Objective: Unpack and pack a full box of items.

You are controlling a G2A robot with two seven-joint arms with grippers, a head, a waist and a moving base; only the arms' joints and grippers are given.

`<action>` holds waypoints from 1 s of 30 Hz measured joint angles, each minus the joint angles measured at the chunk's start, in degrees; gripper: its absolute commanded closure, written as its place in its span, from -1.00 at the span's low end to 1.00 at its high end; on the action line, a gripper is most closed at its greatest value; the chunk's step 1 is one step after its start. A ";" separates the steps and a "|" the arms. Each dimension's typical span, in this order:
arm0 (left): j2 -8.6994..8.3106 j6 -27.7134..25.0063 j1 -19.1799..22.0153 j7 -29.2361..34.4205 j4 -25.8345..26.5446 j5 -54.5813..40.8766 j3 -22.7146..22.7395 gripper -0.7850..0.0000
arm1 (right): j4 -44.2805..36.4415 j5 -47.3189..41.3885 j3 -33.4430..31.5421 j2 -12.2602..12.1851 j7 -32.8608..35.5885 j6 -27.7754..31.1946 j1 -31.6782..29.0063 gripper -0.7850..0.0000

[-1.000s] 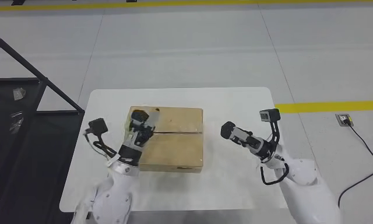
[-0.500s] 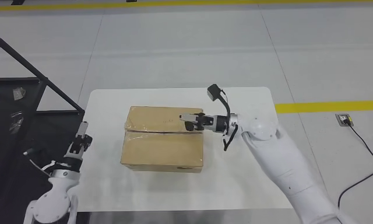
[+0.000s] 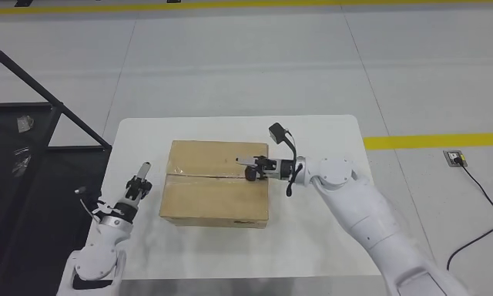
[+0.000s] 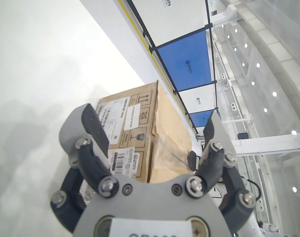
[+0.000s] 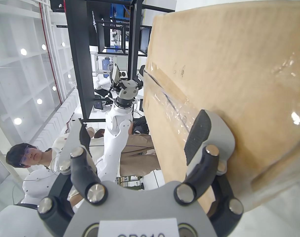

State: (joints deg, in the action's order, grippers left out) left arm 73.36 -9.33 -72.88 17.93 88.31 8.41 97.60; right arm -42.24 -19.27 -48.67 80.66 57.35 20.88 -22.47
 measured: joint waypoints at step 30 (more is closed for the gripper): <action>-0.08 -1.34 -4.01 2.10 4.86 -3.02 -6.66 -1.00 | 12.54 -6.27 9.79 11.73 -3.42 -0.54 7.48 -1.00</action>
State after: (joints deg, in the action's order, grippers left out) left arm 73.27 -10.67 -76.89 20.03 93.16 5.39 90.95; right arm -29.70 -25.54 -38.89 92.39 53.93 20.35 -14.99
